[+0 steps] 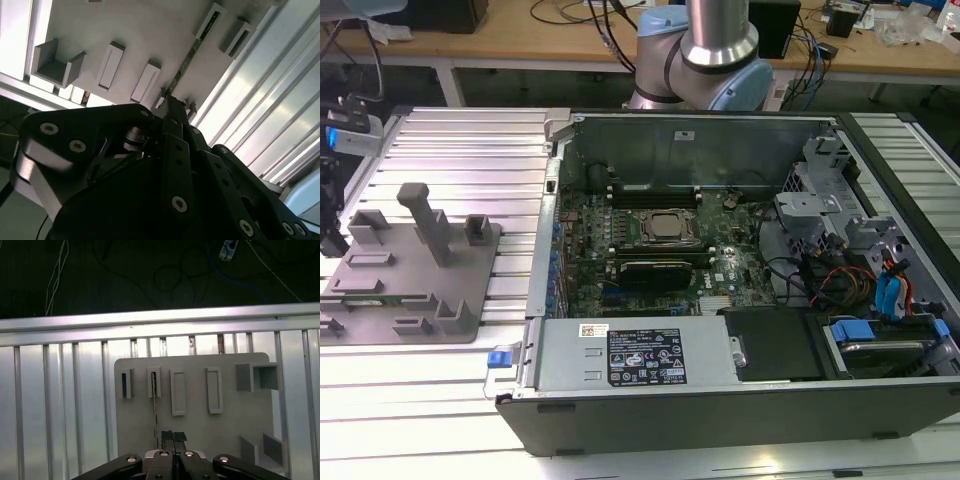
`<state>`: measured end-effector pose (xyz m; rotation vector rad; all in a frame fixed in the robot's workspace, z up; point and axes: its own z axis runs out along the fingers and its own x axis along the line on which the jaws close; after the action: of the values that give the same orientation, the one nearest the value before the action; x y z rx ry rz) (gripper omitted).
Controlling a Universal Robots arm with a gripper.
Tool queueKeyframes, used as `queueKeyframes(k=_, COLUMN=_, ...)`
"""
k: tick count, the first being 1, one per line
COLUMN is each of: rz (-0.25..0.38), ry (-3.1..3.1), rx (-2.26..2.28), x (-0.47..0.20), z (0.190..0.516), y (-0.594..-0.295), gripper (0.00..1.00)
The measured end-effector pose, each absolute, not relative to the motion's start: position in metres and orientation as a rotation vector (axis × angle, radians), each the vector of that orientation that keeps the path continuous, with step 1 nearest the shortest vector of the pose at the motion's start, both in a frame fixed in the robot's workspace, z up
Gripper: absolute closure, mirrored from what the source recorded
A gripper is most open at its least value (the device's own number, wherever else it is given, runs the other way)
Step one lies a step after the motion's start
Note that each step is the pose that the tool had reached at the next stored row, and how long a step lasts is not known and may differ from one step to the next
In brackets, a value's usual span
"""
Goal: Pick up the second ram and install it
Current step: 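Pick up the second ram and move it above second insertion slot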
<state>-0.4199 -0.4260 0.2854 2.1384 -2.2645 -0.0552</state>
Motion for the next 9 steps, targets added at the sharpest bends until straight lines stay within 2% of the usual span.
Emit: queueKeyframes(k=9, rz=-0.055, ry=-2.265, rx=2.138, x=-0.42, z=0.269, y=-0.43, gripper=0.92)
